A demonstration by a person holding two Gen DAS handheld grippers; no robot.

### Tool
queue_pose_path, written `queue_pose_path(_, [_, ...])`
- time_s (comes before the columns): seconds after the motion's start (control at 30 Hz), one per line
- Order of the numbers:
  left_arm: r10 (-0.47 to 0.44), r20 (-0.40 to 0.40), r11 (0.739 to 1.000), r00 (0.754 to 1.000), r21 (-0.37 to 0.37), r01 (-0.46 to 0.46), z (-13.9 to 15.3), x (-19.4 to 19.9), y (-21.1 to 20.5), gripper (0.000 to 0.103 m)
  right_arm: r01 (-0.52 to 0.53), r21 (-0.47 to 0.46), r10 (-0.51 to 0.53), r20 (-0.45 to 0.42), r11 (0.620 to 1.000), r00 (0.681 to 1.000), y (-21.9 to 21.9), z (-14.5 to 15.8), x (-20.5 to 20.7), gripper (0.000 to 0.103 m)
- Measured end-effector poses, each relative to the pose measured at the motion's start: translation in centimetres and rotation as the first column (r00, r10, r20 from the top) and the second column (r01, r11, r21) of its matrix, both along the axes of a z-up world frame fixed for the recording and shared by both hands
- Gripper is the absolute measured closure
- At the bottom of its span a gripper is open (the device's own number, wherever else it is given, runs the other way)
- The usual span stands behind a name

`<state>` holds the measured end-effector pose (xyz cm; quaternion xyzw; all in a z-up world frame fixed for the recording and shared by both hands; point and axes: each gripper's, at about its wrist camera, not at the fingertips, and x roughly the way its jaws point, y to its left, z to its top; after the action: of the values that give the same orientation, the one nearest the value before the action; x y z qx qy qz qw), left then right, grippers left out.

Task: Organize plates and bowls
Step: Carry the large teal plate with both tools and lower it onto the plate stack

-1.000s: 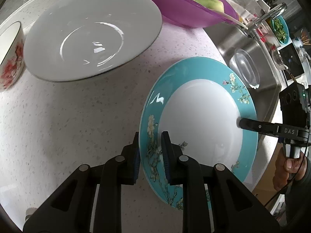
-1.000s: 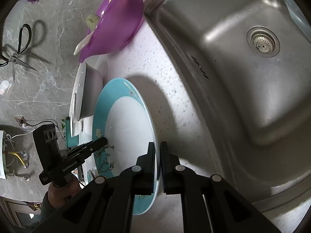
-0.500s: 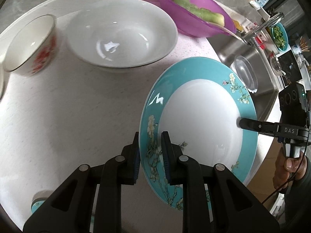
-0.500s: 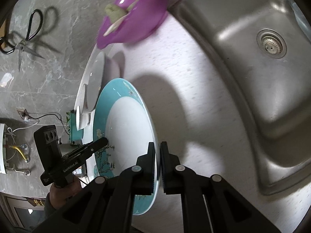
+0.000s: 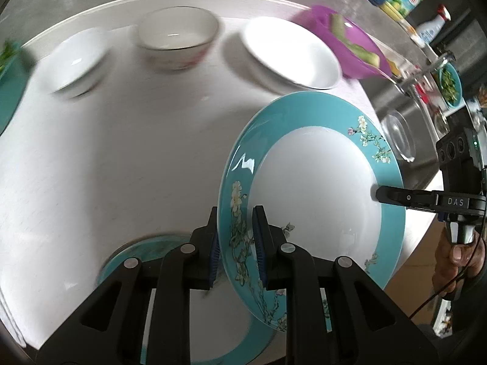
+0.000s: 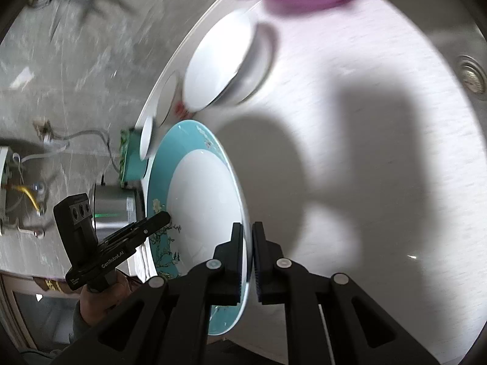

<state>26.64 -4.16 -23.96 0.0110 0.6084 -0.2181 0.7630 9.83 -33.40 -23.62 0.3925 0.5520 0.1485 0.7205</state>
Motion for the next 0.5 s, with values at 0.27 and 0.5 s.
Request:
queue_pose_path(0.27, [0.122,-0.017,0.992,0.992,0.011,-0.122,-0.1,-3.1,10.7,0.085,-0.136,0.009,0.136,-0.007,0.991,0.991,9.2,0.0,1.5,0.092])
queue_pose_path(0.5, [0.189,-0.042,0.982,0.981,0.034,-0.187,-1.6,-5.9,17.3,0.083,-0.225,0.004,0.225,-0.035,0.974,0.974,15.4,-0.8,1.5,0.092])
